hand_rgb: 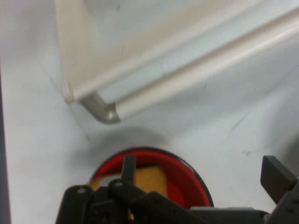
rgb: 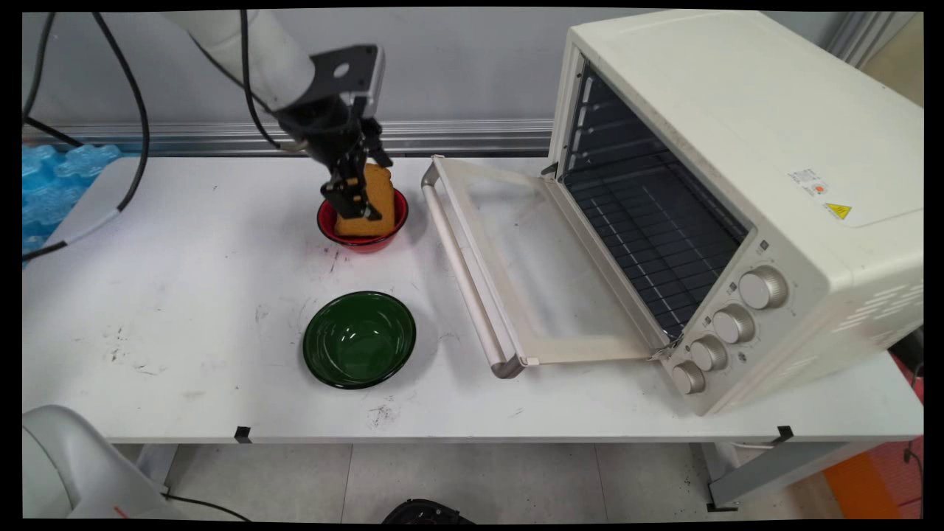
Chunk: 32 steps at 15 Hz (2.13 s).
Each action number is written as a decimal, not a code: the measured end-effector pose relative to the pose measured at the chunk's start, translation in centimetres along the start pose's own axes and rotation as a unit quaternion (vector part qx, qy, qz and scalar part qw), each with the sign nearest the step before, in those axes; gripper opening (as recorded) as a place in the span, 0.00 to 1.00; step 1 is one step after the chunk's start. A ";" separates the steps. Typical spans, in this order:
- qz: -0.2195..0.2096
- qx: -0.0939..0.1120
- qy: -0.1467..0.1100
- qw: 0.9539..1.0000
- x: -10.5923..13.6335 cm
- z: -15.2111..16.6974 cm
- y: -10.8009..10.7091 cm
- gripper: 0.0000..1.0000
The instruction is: Close the oven
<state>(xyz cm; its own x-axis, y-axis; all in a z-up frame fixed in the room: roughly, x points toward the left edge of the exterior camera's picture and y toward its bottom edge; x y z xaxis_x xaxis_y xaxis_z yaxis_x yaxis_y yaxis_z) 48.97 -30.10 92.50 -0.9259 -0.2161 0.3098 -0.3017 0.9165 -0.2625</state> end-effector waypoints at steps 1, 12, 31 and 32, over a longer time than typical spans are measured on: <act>0.012 -0.004 0.011 1.000 0.5 -0.7 -0.4 1.00; 0.109 -0.045 0.095 0.988 5.0 -5.0 -3.1 1.00; 0.164 -0.101 0.171 0.966 9.8 -6.7 -5.1 1.00; 0.162 -0.104 0.174 0.966 10.0 -6.8 -5.1 1.00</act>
<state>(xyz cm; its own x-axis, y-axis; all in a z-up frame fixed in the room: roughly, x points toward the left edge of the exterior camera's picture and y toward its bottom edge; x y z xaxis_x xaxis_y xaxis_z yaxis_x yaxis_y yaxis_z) 42.82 -34.70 103.13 -0.8207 0.1871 0.5399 0.0771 0.9725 -0.2198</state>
